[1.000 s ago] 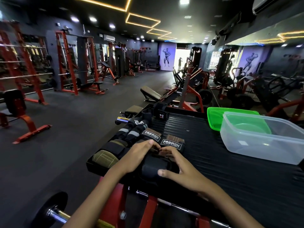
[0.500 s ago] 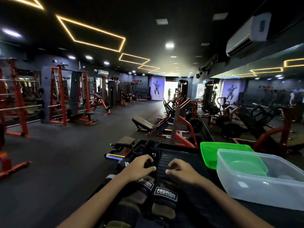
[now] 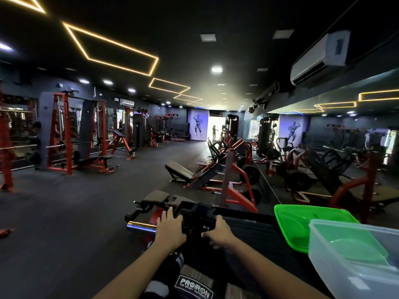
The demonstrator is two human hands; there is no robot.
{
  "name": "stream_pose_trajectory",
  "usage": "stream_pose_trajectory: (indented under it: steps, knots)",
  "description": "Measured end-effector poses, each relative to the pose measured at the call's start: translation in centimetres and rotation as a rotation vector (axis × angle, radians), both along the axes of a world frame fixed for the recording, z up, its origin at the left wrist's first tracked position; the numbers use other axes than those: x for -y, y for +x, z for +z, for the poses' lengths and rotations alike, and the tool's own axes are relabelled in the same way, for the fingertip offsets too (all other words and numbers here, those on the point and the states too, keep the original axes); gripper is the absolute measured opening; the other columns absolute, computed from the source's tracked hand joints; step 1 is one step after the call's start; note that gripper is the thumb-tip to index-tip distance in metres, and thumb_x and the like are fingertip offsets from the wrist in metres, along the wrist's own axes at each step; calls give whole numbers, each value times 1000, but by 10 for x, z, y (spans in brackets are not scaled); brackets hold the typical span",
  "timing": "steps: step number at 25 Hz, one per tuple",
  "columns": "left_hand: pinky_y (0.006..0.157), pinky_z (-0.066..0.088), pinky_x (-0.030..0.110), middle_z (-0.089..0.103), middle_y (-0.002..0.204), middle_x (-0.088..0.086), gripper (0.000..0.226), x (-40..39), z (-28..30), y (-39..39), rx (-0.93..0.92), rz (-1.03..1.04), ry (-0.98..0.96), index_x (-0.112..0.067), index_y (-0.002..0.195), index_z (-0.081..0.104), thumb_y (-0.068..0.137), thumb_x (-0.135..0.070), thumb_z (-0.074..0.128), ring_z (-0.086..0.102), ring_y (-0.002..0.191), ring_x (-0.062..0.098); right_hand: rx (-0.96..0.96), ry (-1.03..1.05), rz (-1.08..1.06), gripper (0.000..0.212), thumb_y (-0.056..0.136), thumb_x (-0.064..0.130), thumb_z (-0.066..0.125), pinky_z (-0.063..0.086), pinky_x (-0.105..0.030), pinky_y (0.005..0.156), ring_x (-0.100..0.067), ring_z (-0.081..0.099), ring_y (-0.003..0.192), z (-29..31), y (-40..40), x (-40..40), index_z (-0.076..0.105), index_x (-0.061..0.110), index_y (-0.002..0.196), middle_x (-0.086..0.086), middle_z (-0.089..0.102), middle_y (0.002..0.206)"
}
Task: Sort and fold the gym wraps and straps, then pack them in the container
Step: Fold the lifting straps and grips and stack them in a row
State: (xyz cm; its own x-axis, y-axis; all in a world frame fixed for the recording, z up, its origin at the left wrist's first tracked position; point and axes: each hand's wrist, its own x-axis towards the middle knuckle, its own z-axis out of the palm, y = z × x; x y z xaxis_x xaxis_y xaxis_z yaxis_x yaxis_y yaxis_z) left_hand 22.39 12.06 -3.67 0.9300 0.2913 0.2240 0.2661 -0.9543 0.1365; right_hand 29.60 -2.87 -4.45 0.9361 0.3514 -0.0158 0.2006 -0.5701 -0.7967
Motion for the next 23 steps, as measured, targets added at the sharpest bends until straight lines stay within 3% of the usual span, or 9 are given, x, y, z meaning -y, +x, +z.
stream_pose_trajectory:
  steps: [3,6,9,12,14,17,19,21,23]
  knots:
    - [101,40,36,48,133,14,42,-18,-6,14,-103,-74,-155,-11,117,56,81,-30,65,46,123,29,-93,107,-52,24,86,15,63,48,-21,49,-11,55,59,-10,7,-9,45,15,103,-7,59,90]
    - [97,39,30,47,126,14,43,-26,-7,15,-98,-223,-174,-3,115,58,82,-28,68,47,119,27,130,129,-75,15,87,12,61,47,-29,54,-13,53,54,-8,11,4,48,11,81,-8,59,80]
    - [96,35,24,42,119,6,38,-25,0,8,-39,-398,-268,-3,113,58,83,-24,69,44,118,22,339,35,-79,11,89,19,60,50,-37,71,-19,61,74,7,6,34,56,9,88,-6,65,81]
    - [88,35,17,43,103,-6,21,-13,21,-3,86,-558,-427,-19,95,55,81,-15,71,48,105,15,423,120,-86,15,91,19,57,44,-34,81,-21,60,92,30,-12,70,58,10,104,-6,65,95]
    - [86,41,19,51,105,-3,26,1,40,-14,93,-640,-679,-24,93,54,81,-8,70,54,98,11,403,279,-97,17,94,14,53,42,-26,82,-15,56,93,48,-30,91,56,10,110,0,62,97]
    - [78,55,25,65,107,-1,34,30,68,-40,-81,-762,-1223,-18,111,58,81,-6,68,65,95,13,385,445,-95,12,96,12,49,39,-14,69,-9,53,78,73,-58,123,54,17,86,7,57,80]
    - [71,56,28,65,110,1,37,48,80,-54,-164,-834,-1280,-15,117,56,83,-6,66,67,94,17,237,556,-45,4,92,14,55,43,-17,73,-14,58,81,85,-79,151,59,12,90,0,63,84]
    - [67,55,25,62,113,5,35,67,90,-64,-198,-877,-1273,-8,120,53,87,1,59,68,89,15,67,561,2,27,81,20,70,50,-23,77,-18,64,90,88,-99,181,62,12,105,-5,69,97]
    - [62,53,20,62,104,3,32,87,98,-71,-237,-896,-1269,-6,119,52,89,4,54,68,79,9,-12,506,-17,45,67,22,81,52,-25,76,-20,67,89,87,-116,206,63,12,107,-8,71,97]
